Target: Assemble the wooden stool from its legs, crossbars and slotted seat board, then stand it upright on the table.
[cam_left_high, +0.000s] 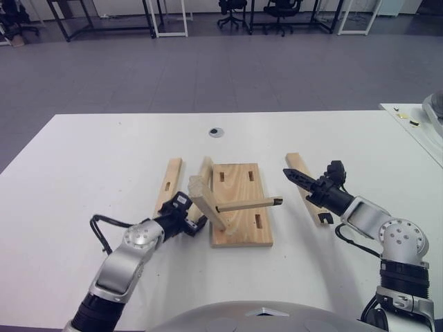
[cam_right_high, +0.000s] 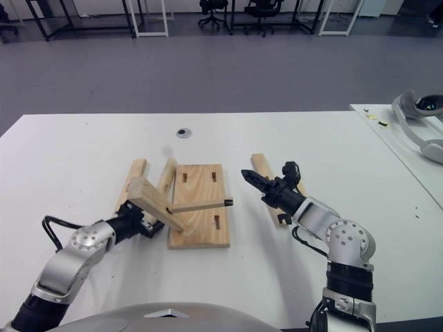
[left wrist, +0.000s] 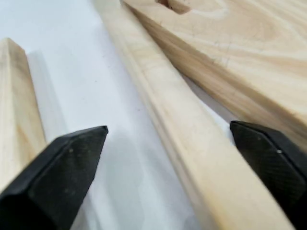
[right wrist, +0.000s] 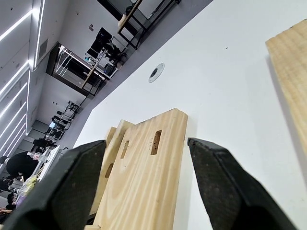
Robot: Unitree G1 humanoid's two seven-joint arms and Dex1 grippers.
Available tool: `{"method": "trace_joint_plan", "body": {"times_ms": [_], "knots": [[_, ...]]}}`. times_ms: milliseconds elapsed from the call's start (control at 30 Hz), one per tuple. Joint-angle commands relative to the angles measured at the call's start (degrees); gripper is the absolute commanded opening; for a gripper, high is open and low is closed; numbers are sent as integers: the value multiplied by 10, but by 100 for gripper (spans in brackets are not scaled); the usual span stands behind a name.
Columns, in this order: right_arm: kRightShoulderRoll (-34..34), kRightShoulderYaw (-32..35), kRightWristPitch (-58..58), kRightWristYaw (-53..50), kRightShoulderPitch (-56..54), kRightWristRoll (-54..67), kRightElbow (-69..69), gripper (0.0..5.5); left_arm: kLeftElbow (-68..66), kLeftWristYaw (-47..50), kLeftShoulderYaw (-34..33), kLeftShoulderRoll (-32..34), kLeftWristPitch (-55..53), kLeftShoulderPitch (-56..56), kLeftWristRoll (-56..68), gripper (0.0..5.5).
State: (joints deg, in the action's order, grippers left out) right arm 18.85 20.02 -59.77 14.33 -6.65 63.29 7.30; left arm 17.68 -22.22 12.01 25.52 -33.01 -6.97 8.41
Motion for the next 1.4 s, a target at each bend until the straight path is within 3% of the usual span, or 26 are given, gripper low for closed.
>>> {"method": "trace_joint_plan", "body": {"times_ms": [33, 233, 467, 600, 767, 1000, 1067, 1233, 1400], "knots": [[-7, 6, 0, -13, 1, 3, 7, 319, -119, -18, -6, 17, 25, -6, -21, 437], [-13, 5, 5, -19, 6, -4, 8, 319, -174, -33, -17, 17, 81, -5, -28, 412], [-16, 1, 11, -19, 3, -15, 0, 319, -123, -32, -24, 20, 49, -2, -21, 412], [-21, 0, 14, -21, 8, -17, 4, 319, -56, -40, -42, 31, -8, 14, -2, 412], [-41, -3, 24, -30, 37, -13, 25, 319, 99, -56, -93, 53, -200, 109, 75, 412], [-63, -1, 35, -48, 58, -7, 46, 319, 107, -58, -125, 55, -289, 161, 122, 412], [-63, 1, 35, -50, 59, -6, 46, 319, 96, -48, -153, 32, -302, 171, 140, 412], [-46, 10, 28, -53, 33, 0, 29, 319, 37, -12, -303, -86, -368, 250, 256, 412], [-11, 26, 26, -47, -12, 2, 2, 319, -24, 40, -427, -139, -395, 373, 355, 412]]}}
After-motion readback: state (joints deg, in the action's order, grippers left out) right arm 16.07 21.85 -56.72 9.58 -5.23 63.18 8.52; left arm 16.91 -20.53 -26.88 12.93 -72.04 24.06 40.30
